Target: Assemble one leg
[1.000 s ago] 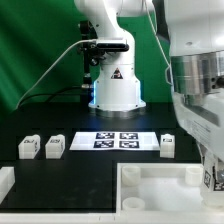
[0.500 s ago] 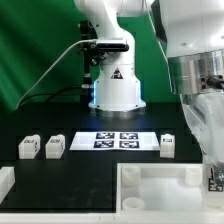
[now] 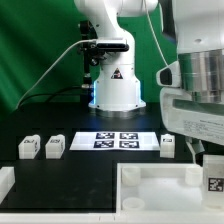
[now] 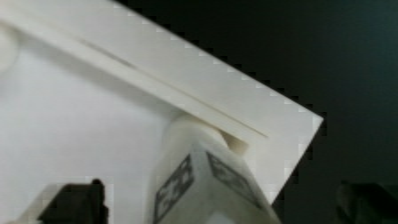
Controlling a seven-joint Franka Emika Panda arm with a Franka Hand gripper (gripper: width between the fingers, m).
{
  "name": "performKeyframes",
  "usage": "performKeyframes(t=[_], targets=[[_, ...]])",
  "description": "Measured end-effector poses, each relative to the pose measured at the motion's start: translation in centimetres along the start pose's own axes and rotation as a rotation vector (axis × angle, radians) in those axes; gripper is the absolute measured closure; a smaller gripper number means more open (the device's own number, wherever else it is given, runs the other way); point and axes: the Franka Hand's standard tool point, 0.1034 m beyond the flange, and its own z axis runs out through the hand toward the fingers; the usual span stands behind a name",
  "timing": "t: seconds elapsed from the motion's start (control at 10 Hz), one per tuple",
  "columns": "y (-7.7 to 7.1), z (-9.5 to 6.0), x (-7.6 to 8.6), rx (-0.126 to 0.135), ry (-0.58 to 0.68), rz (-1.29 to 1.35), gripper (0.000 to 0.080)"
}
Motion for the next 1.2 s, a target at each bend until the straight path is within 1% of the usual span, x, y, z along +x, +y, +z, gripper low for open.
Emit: performKeyframes(t=[0.1,0.2,0.3,0.4,0.5,0.6,0.7,0.8,0.9,1.1,1.2], targets=[[0.0,0.0,0.2,-0.013,0.008,-0.161,0.0151],[-0.1,0.1,0.7,-0.041,0.028,-0.422,0.0151],[-0.4,0.1,1.3,-0.054,0.041,-0.671,0.0151],[-0.3,0.1,1.5,-0.055,0.041,-0.741,0.0151],[-0.4,0.1,1.4,-0.054,0.04,-0.728,0.0151],[-0.4,0.1,1.4,-0.054,0.041,-0.695,0.0275],[-0.4,0.1,1.4,-0.053,0.041,-0.693,0.0275],[-0.4,0.2,1.3,-0.044,0.039,-0.553,0.0502],[-0.1,0.2,1.4,-0.048,0.037,-0.43,0.0502],[0.2,0.2,1.3,-0.056,0.041,-0.011,0.0503],[0.3,0.2,1.3,-0.049,0.041,0.211,0.0504]])
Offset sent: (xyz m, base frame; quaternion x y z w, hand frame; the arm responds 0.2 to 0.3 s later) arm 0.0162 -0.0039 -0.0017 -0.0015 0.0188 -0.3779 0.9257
